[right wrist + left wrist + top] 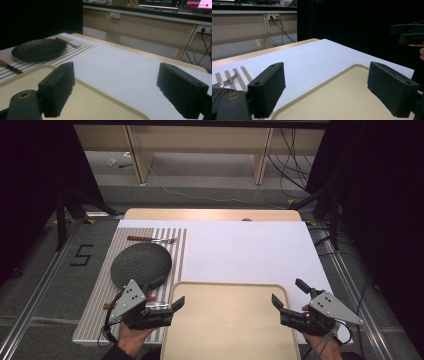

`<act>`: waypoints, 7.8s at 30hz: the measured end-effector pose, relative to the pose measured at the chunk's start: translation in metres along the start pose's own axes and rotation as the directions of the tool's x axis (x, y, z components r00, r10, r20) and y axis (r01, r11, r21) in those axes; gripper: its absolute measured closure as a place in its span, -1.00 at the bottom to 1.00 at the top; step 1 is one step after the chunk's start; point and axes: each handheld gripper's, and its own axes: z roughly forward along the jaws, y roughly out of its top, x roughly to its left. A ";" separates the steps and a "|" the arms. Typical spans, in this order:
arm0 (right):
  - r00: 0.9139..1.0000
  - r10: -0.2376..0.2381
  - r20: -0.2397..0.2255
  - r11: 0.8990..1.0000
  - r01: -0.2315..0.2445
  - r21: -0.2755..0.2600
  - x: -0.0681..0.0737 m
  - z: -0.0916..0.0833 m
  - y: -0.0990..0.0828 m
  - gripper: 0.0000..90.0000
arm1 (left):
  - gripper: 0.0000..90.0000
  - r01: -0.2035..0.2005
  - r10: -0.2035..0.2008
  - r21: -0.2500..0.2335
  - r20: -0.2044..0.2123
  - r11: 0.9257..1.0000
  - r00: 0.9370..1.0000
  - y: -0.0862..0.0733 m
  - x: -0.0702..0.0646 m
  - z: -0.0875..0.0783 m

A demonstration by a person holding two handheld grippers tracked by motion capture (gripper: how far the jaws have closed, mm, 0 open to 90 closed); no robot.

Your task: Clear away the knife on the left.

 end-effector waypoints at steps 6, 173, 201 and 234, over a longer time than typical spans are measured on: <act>1.000 -0.001 -0.002 1.000 0.001 0.001 0.000 0.000 0.000 -0.65 | -0.69 0.000 0.000 0.008 0.001 1.000 1.000 0.000 0.000 0.000; 0.998 -0.019 -0.052 1.000 0.020 0.020 0.001 0.001 0.000 -0.60 | 0.69 -0.023 0.090 0.910 -0.016 0.415 0.996 -0.014 0.104 0.001; 0.998 -0.020 -0.053 1.000 0.021 0.021 0.001 0.001 0.000 -0.60 | 0.69 -0.135 0.041 0.864 0.132 0.486 0.990 0.003 0.021 0.038; 0.998 -0.019 -0.054 0.999 0.020 0.025 0.001 0.002 0.000 -0.60 | 0.69 -0.223 0.021 0.874 0.238 0.432 0.971 -0.029 -0.027 0.080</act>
